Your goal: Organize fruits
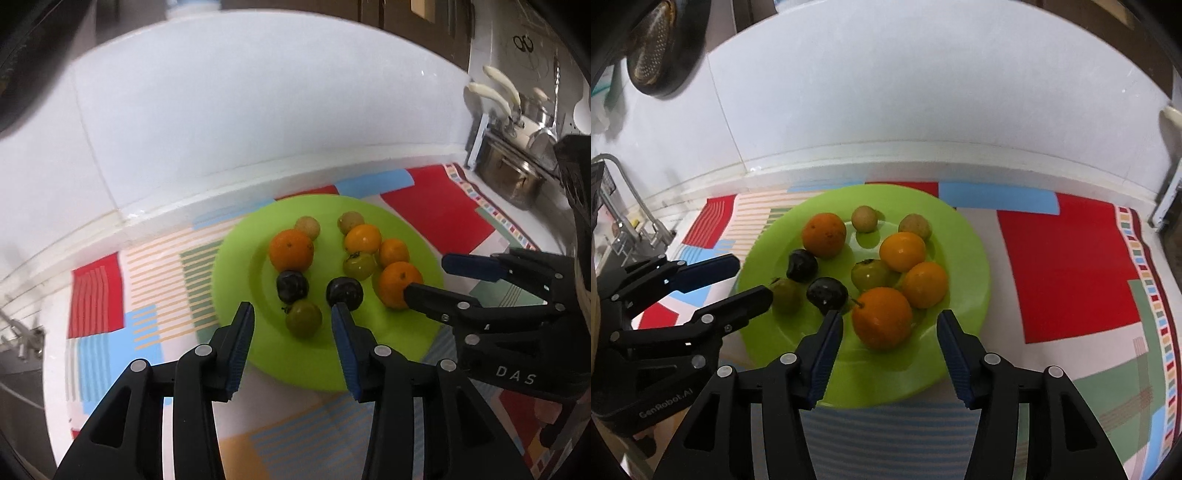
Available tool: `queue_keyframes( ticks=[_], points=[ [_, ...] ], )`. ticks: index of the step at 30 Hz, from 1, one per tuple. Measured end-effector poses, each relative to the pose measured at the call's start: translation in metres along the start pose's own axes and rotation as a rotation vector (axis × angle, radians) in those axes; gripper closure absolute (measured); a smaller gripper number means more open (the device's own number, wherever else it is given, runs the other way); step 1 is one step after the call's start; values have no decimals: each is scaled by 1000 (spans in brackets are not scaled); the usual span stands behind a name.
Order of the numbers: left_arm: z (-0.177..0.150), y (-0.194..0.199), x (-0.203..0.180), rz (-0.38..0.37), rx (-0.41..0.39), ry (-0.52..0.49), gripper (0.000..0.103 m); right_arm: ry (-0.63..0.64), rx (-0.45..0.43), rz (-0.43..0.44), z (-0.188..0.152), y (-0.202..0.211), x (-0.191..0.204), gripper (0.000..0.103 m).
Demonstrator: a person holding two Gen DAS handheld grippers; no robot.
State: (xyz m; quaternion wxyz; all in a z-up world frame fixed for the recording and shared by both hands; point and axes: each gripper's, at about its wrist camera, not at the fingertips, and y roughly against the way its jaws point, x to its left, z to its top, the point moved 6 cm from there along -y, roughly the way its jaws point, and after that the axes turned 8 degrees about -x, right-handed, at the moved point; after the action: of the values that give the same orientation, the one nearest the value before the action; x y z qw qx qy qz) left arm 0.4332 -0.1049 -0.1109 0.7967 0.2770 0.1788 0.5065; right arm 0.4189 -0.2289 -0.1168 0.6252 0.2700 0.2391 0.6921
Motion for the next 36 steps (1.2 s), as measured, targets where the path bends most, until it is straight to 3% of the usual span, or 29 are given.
queue_keyframes(
  ticks=[2, 9, 22, 27, 36],
  points=[
    [1, 12, 1, 19, -7, 8, 54, -17, -17, 5, 0, 11, 1, 49],
    [-1, 60, 1, 37, -38, 53, 49, -16, -107, -10, -1, 63, 16, 49],
    [-18, 142, -15, 0, -128, 0, 44, -50, -195, -67, -28, 144, 39, 49],
    [-25, 173, -24, 24, -168, -18, 41, -68, -217, -68, -43, 174, 46, 49],
    [-47, 239, -50, 104, -242, 26, 23, -36, -259, -49, -66, 235, 50, 45]
  ],
)
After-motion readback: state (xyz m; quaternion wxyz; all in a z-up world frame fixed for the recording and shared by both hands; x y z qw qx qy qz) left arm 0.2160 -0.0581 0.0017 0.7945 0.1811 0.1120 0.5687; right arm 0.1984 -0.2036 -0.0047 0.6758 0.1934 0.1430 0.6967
